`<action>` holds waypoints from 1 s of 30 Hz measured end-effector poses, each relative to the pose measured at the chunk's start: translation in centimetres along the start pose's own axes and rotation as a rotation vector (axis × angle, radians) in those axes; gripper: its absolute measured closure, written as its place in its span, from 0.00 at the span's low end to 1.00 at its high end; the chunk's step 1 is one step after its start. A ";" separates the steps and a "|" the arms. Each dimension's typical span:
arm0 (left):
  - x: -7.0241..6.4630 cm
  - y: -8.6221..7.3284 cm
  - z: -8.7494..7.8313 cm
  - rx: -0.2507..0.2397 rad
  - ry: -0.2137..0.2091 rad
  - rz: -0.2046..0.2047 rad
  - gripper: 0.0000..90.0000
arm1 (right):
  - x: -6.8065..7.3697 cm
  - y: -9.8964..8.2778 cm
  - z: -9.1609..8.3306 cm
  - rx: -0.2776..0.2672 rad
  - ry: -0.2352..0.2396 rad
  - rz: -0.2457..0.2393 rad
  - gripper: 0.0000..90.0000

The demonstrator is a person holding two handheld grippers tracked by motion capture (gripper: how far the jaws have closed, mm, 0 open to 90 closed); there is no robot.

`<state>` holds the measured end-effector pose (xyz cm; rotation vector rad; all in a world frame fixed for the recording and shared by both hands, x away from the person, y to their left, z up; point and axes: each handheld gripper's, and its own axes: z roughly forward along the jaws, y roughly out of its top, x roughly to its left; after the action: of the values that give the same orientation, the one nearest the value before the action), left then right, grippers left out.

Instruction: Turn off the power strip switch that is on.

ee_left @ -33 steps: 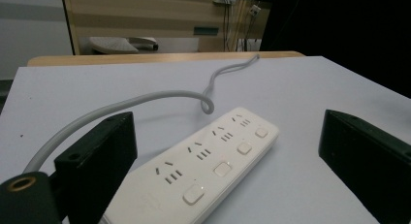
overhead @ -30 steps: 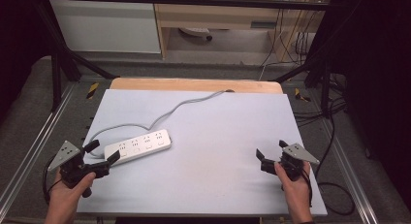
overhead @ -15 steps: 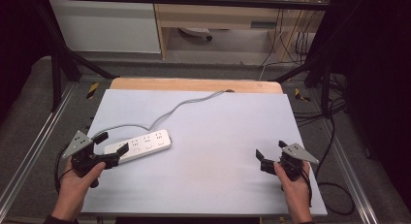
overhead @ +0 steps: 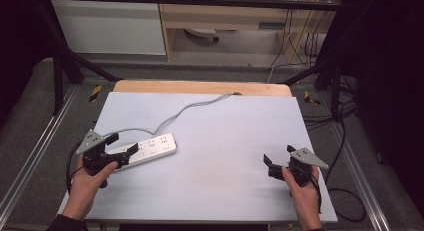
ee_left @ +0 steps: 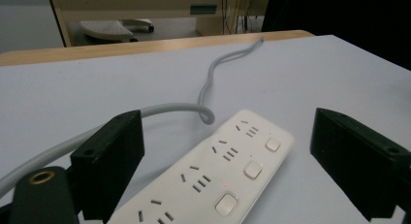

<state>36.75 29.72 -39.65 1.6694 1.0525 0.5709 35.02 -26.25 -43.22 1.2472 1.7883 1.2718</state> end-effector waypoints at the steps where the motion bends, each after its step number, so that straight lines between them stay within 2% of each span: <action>1: 0.1 -0.1 0.1 0.007 0.003 0.003 0.14 | 0.0 0.0 0.0 0.001 0.000 0.001 0.06; 7: 0.4 -0.1 0.8 0.016 0.021 -0.009 0.22 | 0.1 0.0 0.1 0.008 0.003 -0.005 0.06; 8: 0.5 -0.1 0.9 0.020 0.025 -0.010 0.28 | 0.1 -0.1 0.2 0.010 0.002 -0.006 0.06; 20: 1.4 -1.3 1.0 0.059 0.041 -0.032 0.51 | 0.1 -0.1 0.3 0.020 0.001 -0.013 0.06; 27: 1.6 -1.7 1.1 0.084 0.025 -0.042 0.63 | 0.1 -0.1 0.3 0.023 0.003 -0.009 0.06; 30: 1.5 -1.8 1.2 0.106 0.013 -0.034 0.68 | 0.2 -0.1 0.3 0.023 0.004 -0.011 0.06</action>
<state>37.81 30.51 -41.97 1.7382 1.1352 0.5121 35.19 -25.99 -43.43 1.2472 1.8149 1.2518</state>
